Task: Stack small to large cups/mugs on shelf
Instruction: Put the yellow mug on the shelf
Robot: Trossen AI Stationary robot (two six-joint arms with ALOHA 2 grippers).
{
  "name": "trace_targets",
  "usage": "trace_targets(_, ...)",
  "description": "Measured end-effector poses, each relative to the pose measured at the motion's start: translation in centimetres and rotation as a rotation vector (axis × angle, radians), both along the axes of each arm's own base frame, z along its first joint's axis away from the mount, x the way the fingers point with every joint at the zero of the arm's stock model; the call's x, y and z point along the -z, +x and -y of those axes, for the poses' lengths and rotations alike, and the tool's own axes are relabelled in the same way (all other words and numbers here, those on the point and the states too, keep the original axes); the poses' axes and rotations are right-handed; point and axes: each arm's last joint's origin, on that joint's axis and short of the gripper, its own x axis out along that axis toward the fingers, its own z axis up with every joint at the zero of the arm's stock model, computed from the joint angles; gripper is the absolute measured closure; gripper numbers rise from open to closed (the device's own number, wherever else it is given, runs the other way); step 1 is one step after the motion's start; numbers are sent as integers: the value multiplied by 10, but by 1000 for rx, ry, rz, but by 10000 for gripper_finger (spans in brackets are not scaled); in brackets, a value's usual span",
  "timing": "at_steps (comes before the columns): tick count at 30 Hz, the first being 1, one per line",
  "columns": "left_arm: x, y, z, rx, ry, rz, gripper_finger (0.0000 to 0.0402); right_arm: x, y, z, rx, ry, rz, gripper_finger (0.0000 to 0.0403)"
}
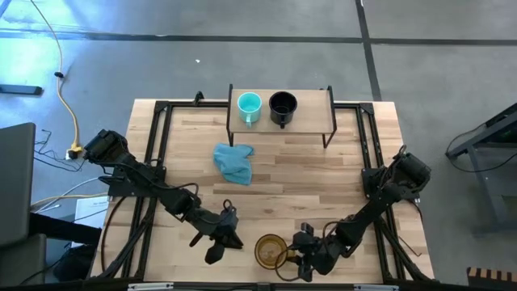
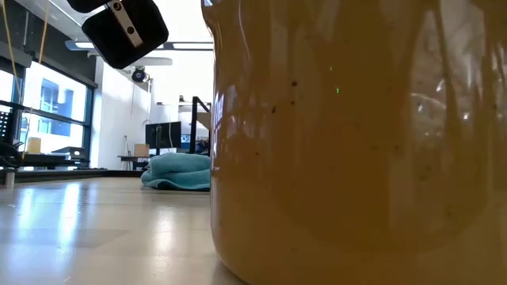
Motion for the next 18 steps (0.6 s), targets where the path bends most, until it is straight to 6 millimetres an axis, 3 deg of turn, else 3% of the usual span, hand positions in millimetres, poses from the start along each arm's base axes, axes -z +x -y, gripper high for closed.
trace_targets(5,0,0,0,0,0,0,364,0,0,1,32,3,10,258)
trace_targets(13,0,0,0,0,0,0,364,-1,1,1,42,8,15,326)
trace_targets(18,0,0,0,0,0,0,364,-1,0,0,60,2,25,336)
